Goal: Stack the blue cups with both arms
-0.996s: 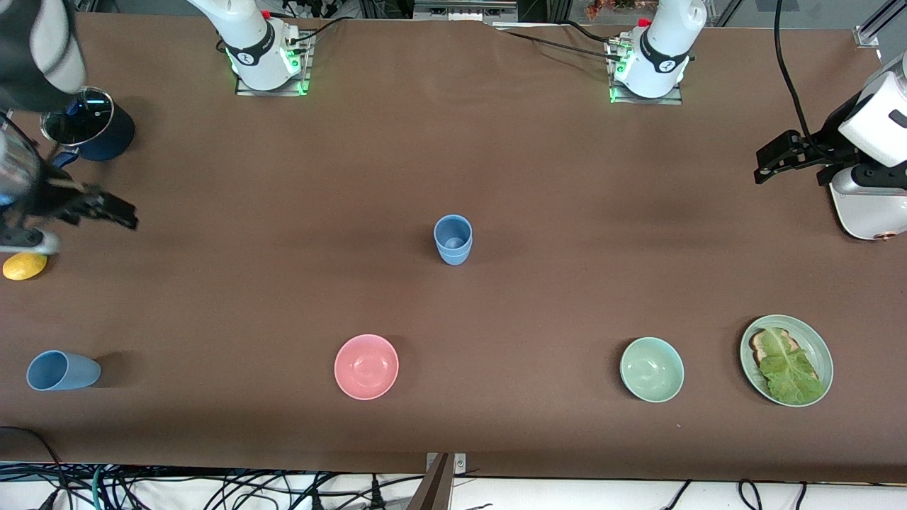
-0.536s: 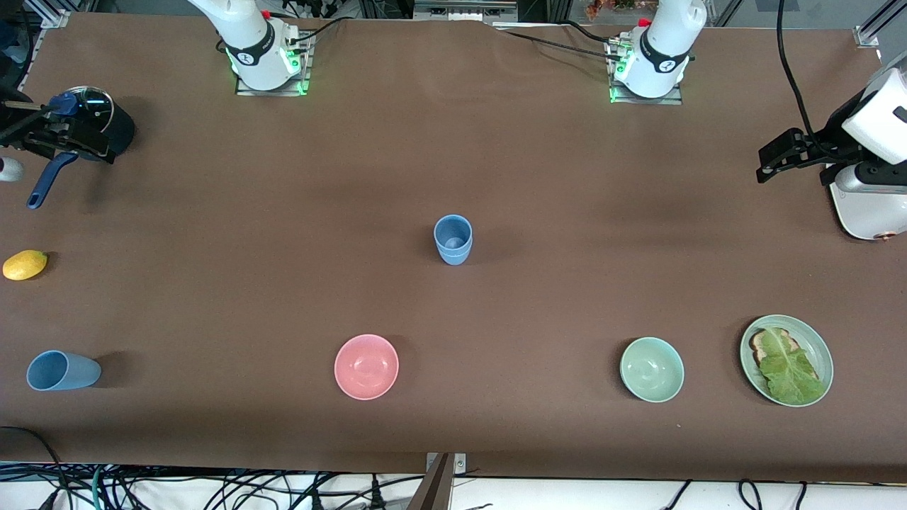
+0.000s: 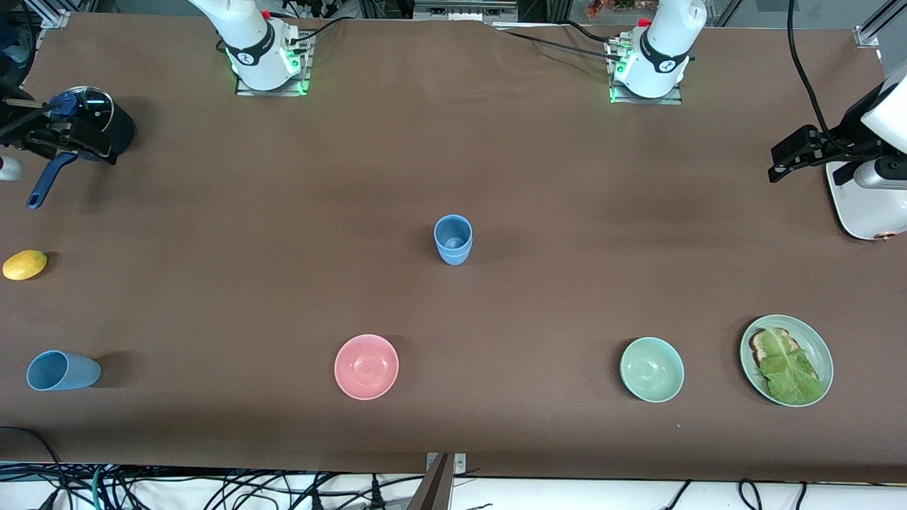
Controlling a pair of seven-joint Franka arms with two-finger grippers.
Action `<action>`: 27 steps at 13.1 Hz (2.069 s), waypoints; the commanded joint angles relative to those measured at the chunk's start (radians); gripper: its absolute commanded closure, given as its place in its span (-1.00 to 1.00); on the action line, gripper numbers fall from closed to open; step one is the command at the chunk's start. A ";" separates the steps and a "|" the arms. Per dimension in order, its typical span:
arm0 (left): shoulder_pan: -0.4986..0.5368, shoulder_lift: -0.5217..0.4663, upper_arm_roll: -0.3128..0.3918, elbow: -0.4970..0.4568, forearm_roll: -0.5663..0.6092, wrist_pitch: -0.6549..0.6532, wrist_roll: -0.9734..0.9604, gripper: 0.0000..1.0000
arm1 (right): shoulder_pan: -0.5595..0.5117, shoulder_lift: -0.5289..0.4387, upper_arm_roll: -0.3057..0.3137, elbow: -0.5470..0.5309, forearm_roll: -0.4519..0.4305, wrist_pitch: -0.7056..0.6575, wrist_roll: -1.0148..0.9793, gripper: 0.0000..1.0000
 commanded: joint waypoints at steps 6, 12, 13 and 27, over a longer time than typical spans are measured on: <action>0.008 0.011 0.002 0.023 -0.006 -0.016 0.016 -0.99 | -0.017 0.053 0.012 0.056 0.036 -0.003 0.014 -1.00; 0.008 0.011 0.002 0.023 -0.011 -0.016 0.016 -0.99 | -0.014 0.055 0.012 0.062 0.032 -0.014 0.002 -1.00; 0.008 0.011 0.002 0.024 -0.011 -0.017 0.016 -0.99 | -0.014 0.055 0.012 0.061 0.033 -0.014 0.002 -1.00; 0.010 0.011 0.002 0.024 -0.009 -0.016 0.016 -0.99 | -0.015 0.056 0.011 0.059 0.024 -0.006 -0.043 -1.00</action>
